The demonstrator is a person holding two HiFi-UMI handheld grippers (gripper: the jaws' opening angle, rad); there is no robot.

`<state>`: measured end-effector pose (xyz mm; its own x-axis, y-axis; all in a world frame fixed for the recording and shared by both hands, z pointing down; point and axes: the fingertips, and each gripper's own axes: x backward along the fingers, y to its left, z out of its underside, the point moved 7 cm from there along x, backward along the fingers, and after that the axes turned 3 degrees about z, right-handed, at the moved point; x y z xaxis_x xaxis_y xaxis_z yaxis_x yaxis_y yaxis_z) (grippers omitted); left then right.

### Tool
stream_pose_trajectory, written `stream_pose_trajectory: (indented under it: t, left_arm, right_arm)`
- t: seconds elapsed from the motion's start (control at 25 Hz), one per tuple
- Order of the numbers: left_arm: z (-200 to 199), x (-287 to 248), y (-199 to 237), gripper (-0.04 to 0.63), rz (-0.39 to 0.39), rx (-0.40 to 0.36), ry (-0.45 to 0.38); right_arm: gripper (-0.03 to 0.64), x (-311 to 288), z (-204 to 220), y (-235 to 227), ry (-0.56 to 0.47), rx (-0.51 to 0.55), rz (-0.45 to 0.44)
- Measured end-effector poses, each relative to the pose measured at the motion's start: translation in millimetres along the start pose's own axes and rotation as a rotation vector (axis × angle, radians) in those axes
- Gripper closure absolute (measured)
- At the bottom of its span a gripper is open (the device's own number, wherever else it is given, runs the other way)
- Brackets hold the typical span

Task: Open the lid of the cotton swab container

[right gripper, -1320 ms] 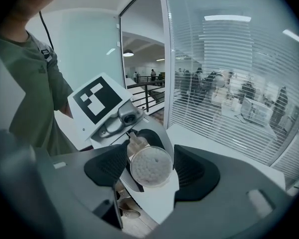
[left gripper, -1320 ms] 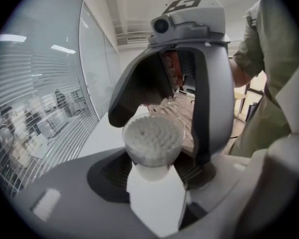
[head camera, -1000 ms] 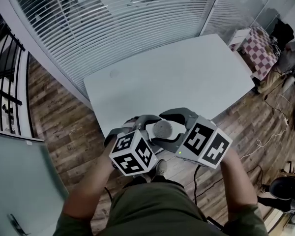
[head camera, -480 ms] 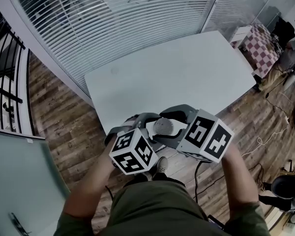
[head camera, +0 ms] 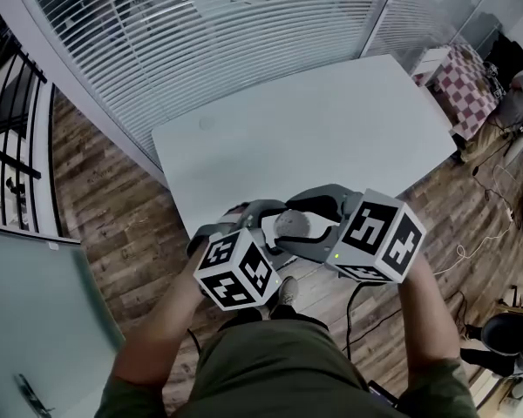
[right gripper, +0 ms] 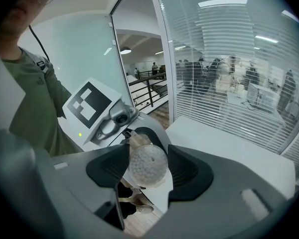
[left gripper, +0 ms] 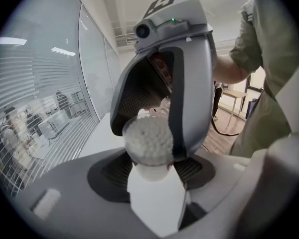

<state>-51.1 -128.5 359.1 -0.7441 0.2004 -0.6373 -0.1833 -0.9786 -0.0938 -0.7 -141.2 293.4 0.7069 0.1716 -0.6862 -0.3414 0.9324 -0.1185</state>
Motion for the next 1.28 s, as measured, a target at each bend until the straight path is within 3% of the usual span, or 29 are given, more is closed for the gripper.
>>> stream_pose_trajectory:
  t: [0.36, 0.56, 1.04, 1.28]
  left_arm:
    - [-4.2, 3.2, 2.8, 0.333, 0.136, -0.005, -0.013]
    - [-10.8, 9.2, -1.0, 0.336, 0.191, -0.031, -0.028]
    - [-8.8, 14.4, -2.0, 0.341, 0.192, -0.032, -0.071]
    - [-10.0, 18.1, 1.1, 0.341, 0.183, -0.018, -0.101]
  right_arm:
    - [0.365, 0.4, -1.6, 10.0, 0.163, 0.192, -0.026]
    - [0.36, 2.2, -1.5, 16.0, 0.173, 0.255, -0.065]
    - [0.347, 10.0, 0.3, 14.2, -0.066, 0.206, -0.11]
    - [0.345, 23.8, -0.7, 5.9, -0.311, 0.113, -0.126]
